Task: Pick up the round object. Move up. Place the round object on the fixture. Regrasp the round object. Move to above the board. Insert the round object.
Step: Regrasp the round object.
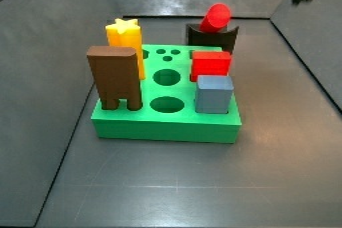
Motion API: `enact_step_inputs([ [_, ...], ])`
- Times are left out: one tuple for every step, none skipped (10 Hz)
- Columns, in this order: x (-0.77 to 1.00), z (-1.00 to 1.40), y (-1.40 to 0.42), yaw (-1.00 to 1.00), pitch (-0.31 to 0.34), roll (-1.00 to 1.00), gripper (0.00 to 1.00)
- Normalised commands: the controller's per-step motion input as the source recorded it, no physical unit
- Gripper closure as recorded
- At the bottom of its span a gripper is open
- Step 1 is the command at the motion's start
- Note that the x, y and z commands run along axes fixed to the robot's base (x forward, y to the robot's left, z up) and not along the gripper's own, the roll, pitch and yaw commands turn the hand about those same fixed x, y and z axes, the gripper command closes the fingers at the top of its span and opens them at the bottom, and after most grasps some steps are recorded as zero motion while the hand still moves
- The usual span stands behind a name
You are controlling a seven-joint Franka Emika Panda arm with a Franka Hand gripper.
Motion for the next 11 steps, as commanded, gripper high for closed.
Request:
enact_step_inputs([
  [0.06, -1.0, 0.04, 0.05, -0.188, 0.11, 0.0],
  [0.06, -1.0, 0.04, 0.01, -0.186, 0.09, 0.0],
  [0.06, -1.0, 0.03, -0.04, -0.176, 0.07, 0.0],
  [0.06, -1.0, 0.03, -0.06, -0.166, 0.07, 0.0],
  [0.06, -1.0, 0.03, -0.09, -0.139, 0.06, 0.0],
  [0.05, -0.88, 0.02, -0.11, -0.101, 0.05, 0.0],
  [0.04, -0.7, 0.02, -0.11, -0.076, 0.05, 0.0],
  [0.03, -0.58, 0.02, -0.11, -0.057, 0.04, 0.0],
  [0.03, -0.29, 0.01, -0.09, -0.019, 0.04, 0.0],
  [0.04, -0.18, 0.01, -0.08, -0.008, 0.04, 0.0],
  [0.0, 0.0, 0.0, 0.0, 0.0, 0.0, 1.0],
])
